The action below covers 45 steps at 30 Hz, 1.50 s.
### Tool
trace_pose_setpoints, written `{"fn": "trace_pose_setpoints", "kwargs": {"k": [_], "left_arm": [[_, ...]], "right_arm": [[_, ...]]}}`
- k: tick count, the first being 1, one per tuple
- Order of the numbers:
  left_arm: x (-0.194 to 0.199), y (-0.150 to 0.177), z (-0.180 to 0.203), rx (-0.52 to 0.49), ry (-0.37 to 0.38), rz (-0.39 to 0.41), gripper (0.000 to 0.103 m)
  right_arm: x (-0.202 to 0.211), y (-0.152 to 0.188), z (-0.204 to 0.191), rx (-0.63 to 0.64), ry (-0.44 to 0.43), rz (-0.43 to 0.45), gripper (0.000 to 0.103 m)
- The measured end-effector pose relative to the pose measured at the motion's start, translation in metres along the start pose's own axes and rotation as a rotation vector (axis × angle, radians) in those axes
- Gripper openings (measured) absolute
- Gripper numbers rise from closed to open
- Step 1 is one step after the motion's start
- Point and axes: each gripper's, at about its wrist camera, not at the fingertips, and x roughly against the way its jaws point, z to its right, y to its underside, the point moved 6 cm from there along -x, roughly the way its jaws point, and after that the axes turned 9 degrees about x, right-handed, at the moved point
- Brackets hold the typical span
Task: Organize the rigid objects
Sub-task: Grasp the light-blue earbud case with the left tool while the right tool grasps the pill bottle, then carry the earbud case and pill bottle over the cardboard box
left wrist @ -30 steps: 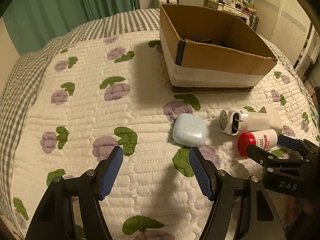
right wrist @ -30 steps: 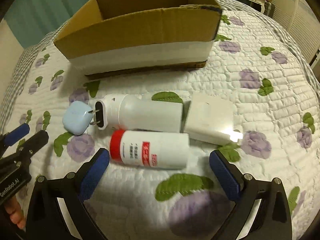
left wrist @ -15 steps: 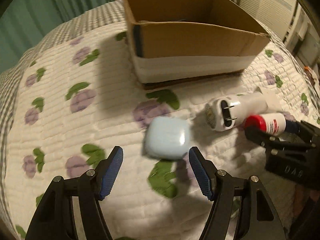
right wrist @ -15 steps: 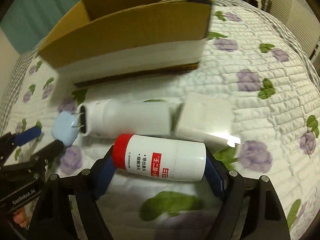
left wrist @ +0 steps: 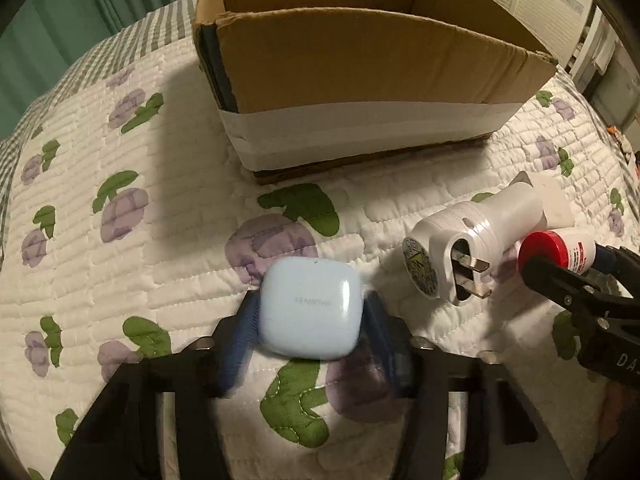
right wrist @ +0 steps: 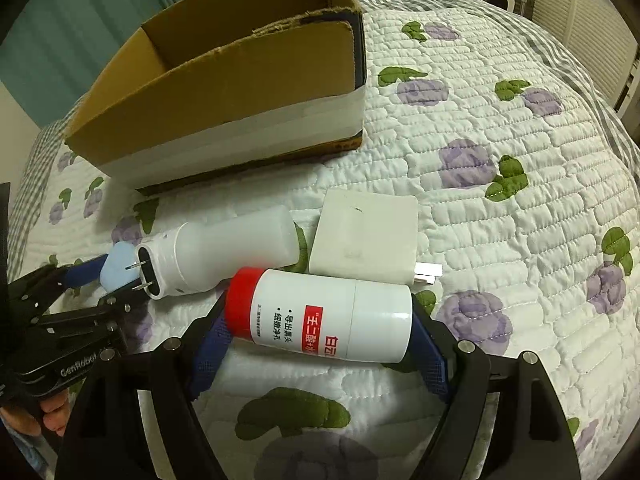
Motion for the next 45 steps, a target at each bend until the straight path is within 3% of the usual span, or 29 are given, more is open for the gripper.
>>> {"fn": "trace_pose_setpoints", "kwargs": {"k": [11,28,35,45], "left_arm": [[0.058,0.013,0.004,0.062,-0.003,0.069,0.051],[0.193,0.004,0.029,0.090,0.019,0.275,0.051],[0.225,-0.023,0.023,0.119,0.023,0.345,0.051],[0.219,-0.087,0.017,0.115,0.003,0.400,0.051]], "right_arm": [[0.039,0.006,0.001,0.030,0.001,0.023,0.080],[0.169,-0.014,-0.028,0.162,0.009,0.234,0.080],[0.209,-0.052,-0.034,0.225,0.001,0.322,0.080],[0.213,-0.126,-0.038,0.263,0.002,0.387,0.080]]}}
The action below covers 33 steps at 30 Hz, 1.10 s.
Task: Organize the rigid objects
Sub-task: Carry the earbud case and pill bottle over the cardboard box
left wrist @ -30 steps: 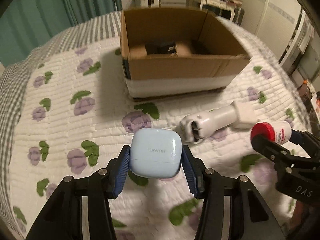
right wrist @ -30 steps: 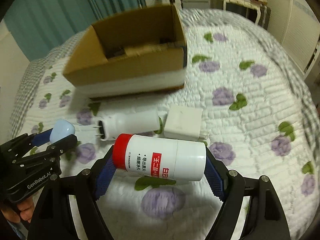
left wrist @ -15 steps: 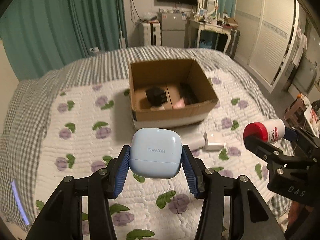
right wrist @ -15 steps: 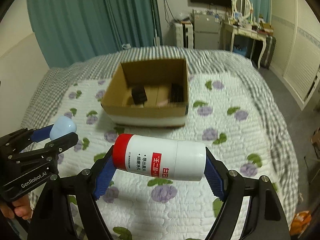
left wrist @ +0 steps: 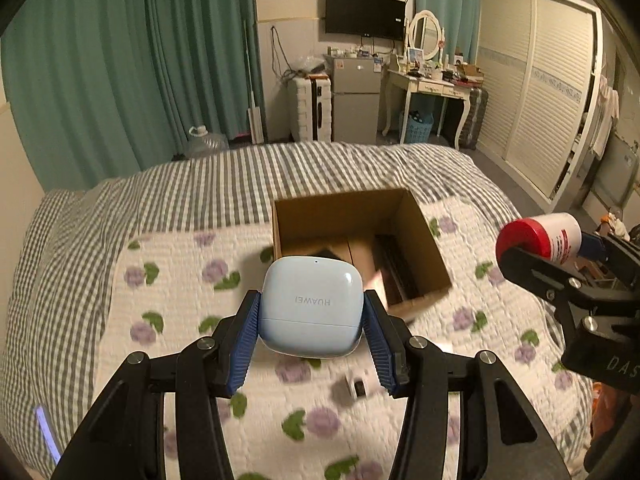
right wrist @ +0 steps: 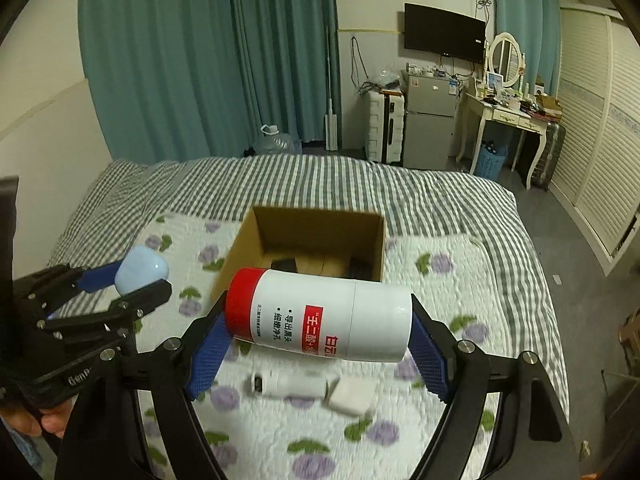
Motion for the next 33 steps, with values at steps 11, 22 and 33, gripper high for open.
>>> {"fn": "trace_pose_setpoints", "kwargs": {"k": [11,22,33], "left_arm": [[-0.068,-0.035,0.003,-0.007,-0.034,-0.005,0.051],[-0.140,-0.010,0.019,-0.042,0.017,-0.111,0.051],[-0.175,0.016,0.017,-0.024,0.035,-0.184,0.051]], "right_arm": [[-0.069,-0.060,0.017,0.037,0.022,0.025,0.080],[-0.170,-0.046,0.016,0.026,-0.053,-0.080,0.080],[-0.237,-0.008,0.009,0.028,-0.087,-0.219,0.080]]}}
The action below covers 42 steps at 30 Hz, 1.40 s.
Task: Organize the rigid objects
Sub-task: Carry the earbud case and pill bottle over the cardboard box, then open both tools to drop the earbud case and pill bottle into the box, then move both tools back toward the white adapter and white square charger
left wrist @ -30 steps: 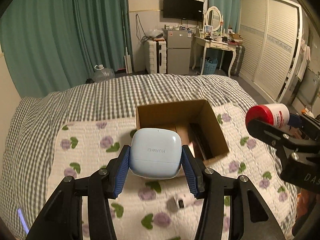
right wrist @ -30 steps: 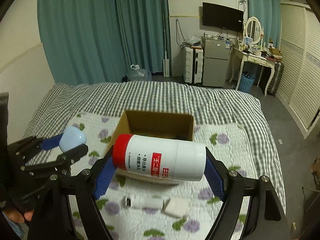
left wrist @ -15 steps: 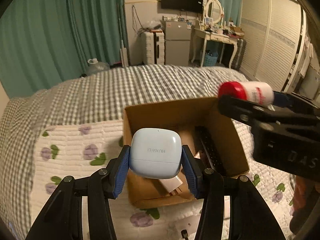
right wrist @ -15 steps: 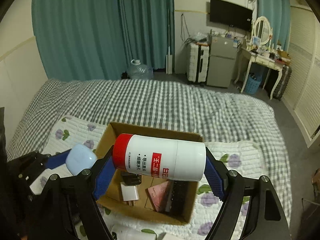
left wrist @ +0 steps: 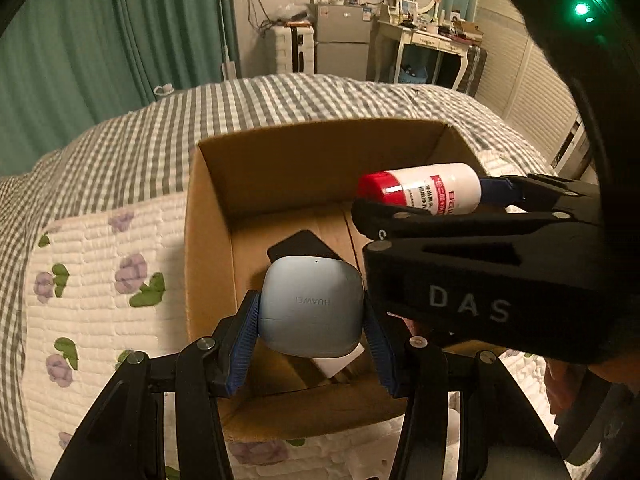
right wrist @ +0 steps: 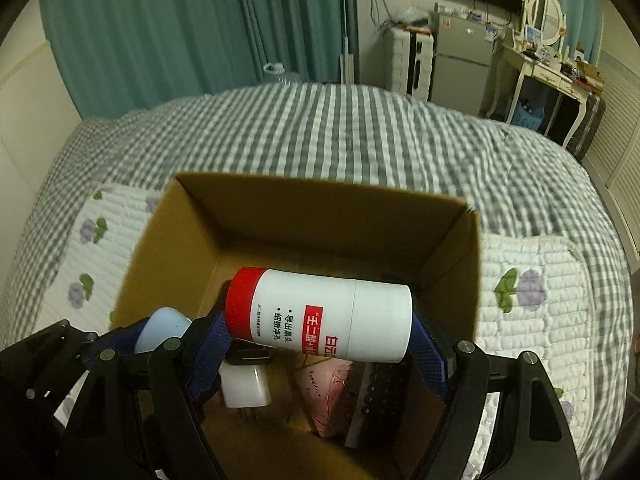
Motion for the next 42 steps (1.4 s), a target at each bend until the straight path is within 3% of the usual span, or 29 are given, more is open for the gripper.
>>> {"fn": "trace_pose_setpoints", "kwargs": {"k": [7,13,25,33,38,42], "left_arm": [[-0.003,0.002,-0.002,0.010,-0.019,-0.008,0.054],[0.019,-0.003,-0.005,0.036,-0.052,0.001,0.060],[0.158,-0.020,0.002,0.040,-0.082,0.165,0.067],[0.215,0.007,0.006,0.055,-0.098,0.221,0.068],[0.214,0.035,0.002,0.070,-0.105,0.203,0.068],[0.199,0.064,-0.006,0.097,-0.105,0.176,0.068]], "right_arm": [[-0.018,0.006,0.001,-0.023,-0.002,-0.053,0.082],[0.018,-0.008,0.010,-0.060,0.009,0.030,0.092],[0.188,-0.021,0.030,-0.042,0.120,0.220,0.096],[0.280,0.018,0.019,0.032,0.158,0.289,0.096],[0.285,0.053,0.009,0.074,0.145,0.270,0.096],[0.262,0.088,-0.001,0.106,0.126,0.237,0.096]]}}
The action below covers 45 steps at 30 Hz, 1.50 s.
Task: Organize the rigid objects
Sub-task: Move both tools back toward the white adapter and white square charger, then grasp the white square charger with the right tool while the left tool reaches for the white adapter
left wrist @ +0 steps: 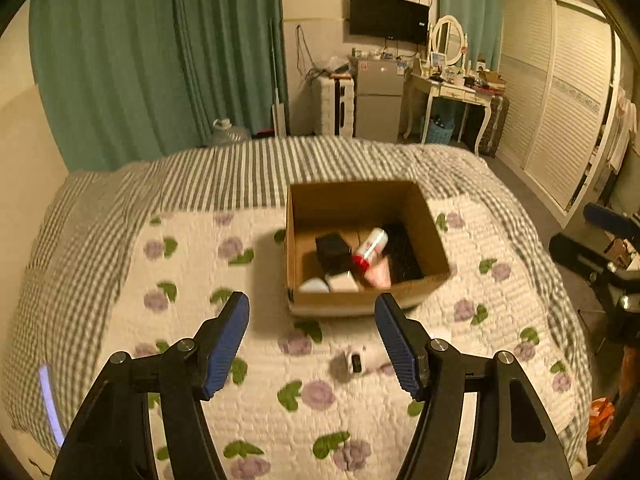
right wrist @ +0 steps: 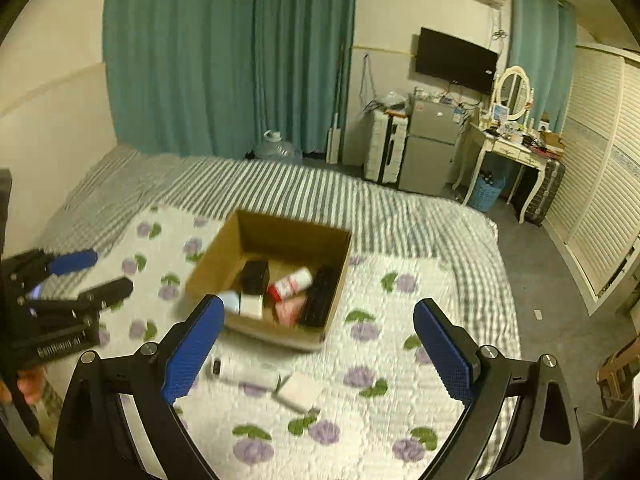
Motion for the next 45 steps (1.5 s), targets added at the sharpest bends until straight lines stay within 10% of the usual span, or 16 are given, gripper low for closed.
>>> {"fn": "trace_pose_setpoints", "kwargs": {"k": [14,29,32,36,45], "left_arm": [[-0.096,0.097,0.009,-0.064,-0.013,-0.214,0.068],[-0.142,0.116,0.021,-0.107,0.023,-0.303,0.068],[-0.146,0.117,0.028,-0.125,0.036,-0.316,0.068],[-0.150,0.121,0.036,-0.134,0.052,-0.337,0.068],[-0.174,0.121,0.062,-0.265,0.042,-0.354,0.068]], "right_arm": [[-0.129,0.126,-0.041,0.084,-0.097,-0.266,0.096],[-0.222,0.178,-0.033,-0.052,-0.119,-0.445,0.096],[-0.223,0.180,-0.030,-0.076,-0.124,-0.435,0.093],[-0.211,0.181,-0.024,-0.089,-0.112,-0.394,0.063],[-0.183,0.199,-0.004,-0.198,-0.142,-0.356,0.062]]}}
